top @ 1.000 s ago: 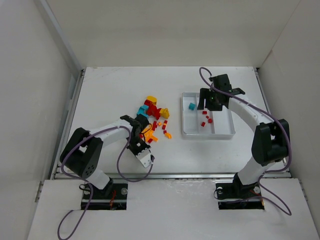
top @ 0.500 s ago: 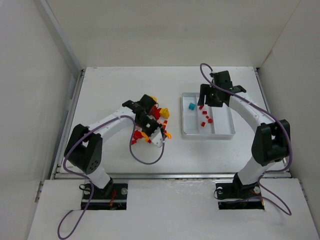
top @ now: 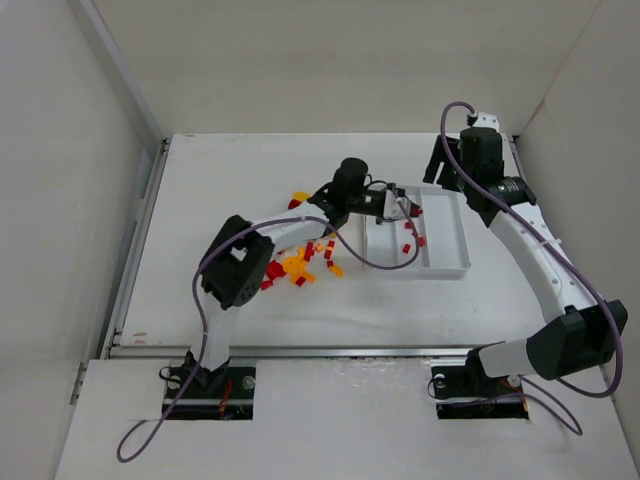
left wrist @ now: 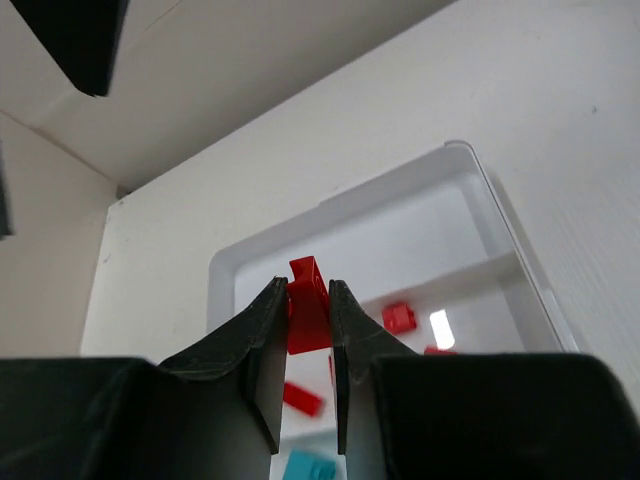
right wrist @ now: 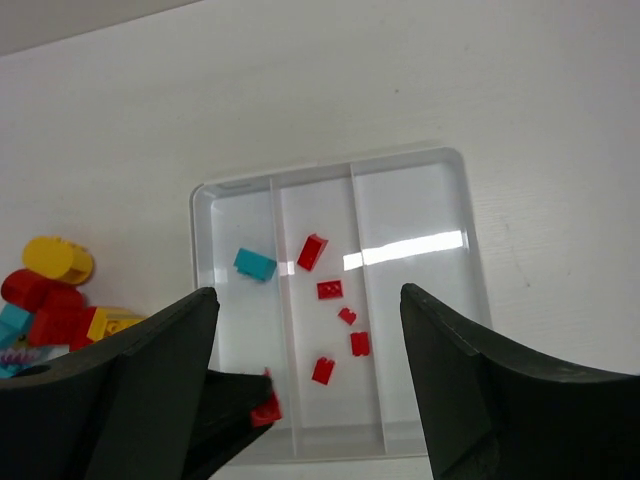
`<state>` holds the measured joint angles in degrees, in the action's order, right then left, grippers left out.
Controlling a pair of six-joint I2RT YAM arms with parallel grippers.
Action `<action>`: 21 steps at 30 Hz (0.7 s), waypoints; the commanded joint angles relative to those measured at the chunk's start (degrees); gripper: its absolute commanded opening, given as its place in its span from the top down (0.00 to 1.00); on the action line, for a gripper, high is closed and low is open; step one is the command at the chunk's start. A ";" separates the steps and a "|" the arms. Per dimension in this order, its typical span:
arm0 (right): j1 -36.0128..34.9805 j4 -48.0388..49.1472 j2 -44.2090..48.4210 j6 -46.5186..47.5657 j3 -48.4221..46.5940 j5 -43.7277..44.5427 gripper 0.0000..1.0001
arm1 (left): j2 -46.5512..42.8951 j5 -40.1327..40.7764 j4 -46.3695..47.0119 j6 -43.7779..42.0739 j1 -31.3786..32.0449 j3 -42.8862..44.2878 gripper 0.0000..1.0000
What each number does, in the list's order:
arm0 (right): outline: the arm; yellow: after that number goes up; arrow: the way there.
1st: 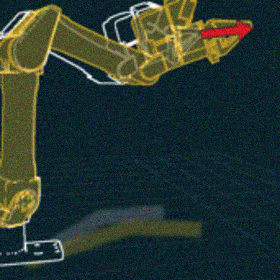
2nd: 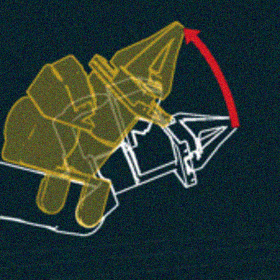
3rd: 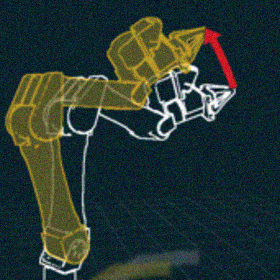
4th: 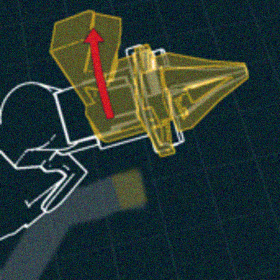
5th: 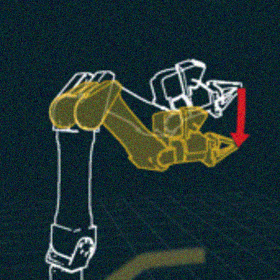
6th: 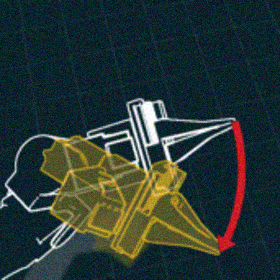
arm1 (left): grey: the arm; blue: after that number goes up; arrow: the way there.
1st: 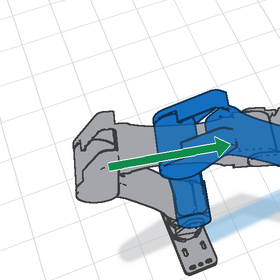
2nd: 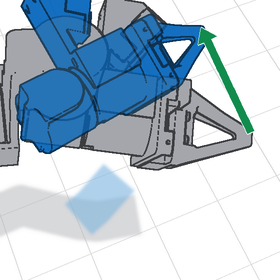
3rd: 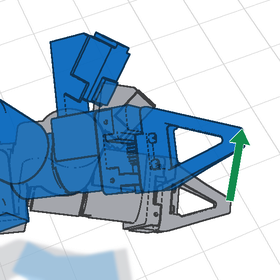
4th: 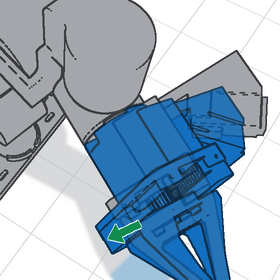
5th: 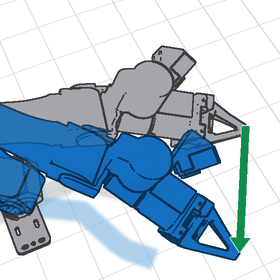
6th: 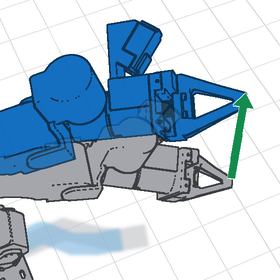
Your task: Sort the legos into containers by color
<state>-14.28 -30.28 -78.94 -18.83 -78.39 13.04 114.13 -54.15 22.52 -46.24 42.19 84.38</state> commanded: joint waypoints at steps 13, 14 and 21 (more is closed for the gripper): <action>0.40 2.16 -0.60 4.50 -3.00 7.18 0.21 | 11.47 6.68 23.44 21.62 1.84 3.87 0.92; 0.40 2.68 -1.13 4.50 -3.00 5.96 0.21 | 11.47 6.69 23.44 21.63 1.84 3.86 0.86; 0.40 2.69 -1.14 5.73 -4.14 4.72 0.21 | 10.25 9.68 23.44 22.77 2.37 0.36 0.45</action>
<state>-14.20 -29.56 -81.03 -14.26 -79.40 18.37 127.85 -45.41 42.87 -25.02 44.27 86.00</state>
